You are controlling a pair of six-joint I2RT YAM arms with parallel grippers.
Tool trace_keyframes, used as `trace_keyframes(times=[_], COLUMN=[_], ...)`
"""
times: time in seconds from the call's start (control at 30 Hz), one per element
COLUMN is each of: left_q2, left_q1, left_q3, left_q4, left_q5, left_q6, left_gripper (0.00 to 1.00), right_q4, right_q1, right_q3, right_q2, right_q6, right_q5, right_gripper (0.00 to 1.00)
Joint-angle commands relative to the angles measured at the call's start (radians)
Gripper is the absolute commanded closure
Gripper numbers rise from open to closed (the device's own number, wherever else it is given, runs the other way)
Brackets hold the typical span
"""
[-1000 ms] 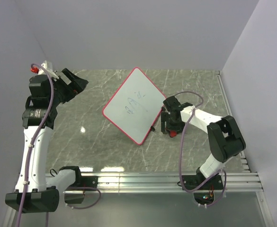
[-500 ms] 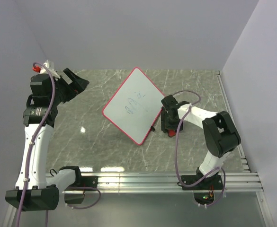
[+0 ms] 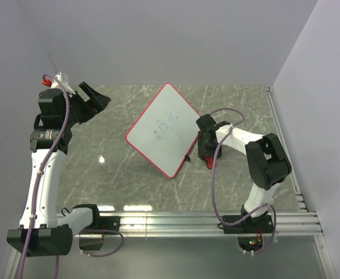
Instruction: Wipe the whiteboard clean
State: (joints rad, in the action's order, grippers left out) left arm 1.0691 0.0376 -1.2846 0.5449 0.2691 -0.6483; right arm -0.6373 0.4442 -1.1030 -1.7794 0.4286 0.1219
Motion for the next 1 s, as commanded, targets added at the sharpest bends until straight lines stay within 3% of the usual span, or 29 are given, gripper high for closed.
trace_keyframes(times=[0.0,0.27,0.5,0.57,0.67,0.77,0.97], left_q2=[-0.011,-0.008,0.002,-0.003,-0.003,0.003,0.002], left_q1=[-0.004,-0.005,-0.01,-0.011,-0.011,-0.011,-0.024], left_q3=[0.001,0.024,0.015,0.013,0.021,0.027,0.056], left_q4=[-0.04,-0.053,-0.027,-0.025,-0.028,-0.033,-0.071], left_q5=[0.01,0.012,-0.031,-0.041,-0.03,-0.031,-0.132], left_q6=[0.004,0.001,-0.001,0.009,0.01,-0.005,-0.021], left_gripper=[0.04,0.05,0.05,0.05,0.05,0.06,0.01], right_q4=[-0.012,-0.036,-0.016,-0.005,-0.009,-0.015,-0.058], right_q1=[-0.001,0.008,0.01,0.008,0.01,0.008,0.008], right_q3=[0.038,0.029,0.055,0.065,0.065,0.054,-0.012], right_q2=[0.044,0.075,0.028,0.022,-0.011,-0.029,0.04], right_q6=[0.007,-0.002,0.009,0.007,-0.002,-0.005,-0.005], right_q5=[0.002,0.024,-0.005,-0.013,-0.042,-0.06,-0.035], right_gripper=[0.38,0.37,0.41,0.49,0.78,0.91,1.0])
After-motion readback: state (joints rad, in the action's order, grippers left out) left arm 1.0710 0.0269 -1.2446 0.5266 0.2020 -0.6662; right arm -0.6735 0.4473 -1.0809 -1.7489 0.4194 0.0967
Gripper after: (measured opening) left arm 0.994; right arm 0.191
